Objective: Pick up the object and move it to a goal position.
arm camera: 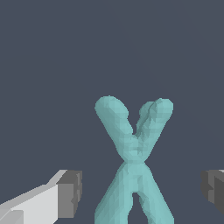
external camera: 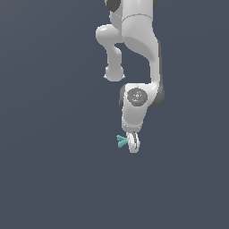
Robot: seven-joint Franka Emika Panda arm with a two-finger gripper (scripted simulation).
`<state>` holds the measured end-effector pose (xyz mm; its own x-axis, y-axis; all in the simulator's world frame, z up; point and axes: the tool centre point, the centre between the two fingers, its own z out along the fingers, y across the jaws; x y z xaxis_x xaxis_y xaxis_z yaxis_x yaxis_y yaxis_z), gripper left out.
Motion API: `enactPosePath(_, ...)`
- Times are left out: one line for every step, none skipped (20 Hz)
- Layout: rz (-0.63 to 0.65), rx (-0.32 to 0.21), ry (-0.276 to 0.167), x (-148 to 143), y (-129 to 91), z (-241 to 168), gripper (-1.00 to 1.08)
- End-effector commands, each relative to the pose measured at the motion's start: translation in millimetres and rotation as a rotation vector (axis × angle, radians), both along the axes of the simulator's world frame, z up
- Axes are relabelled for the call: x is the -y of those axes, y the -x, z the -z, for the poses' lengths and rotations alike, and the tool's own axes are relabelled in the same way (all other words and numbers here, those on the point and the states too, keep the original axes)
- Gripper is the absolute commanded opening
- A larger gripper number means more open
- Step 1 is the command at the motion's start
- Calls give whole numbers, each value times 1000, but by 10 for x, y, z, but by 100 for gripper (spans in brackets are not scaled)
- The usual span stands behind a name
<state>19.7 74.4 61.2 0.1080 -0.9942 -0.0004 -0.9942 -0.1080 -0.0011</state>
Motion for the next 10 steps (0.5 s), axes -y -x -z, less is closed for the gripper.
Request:
enactPosePath(2, -1, 0, 4, 9, 122, 100)
enactPosePath(2, -1, 0, 5, 11, 182, 100)
enactPosePath(2, -1, 0, 2, 13, 235, 100)
enactPosePath(3, -1, 0, 4, 13, 279, 100)
enactPosePath(3, -1, 0, 2, 14, 316, 100)
enactPosePath(4, -1, 0, 5, 12, 344, 100)
enactPosePath(4, -1, 0, 4, 10, 365, 100)
enactPosePath(4, -1, 0, 3, 7, 378, 100)
enactPosePath(4, -1, 0, 3, 3, 384, 100)
enactPosePath(4, -1, 0, 3, 2, 385, 100)
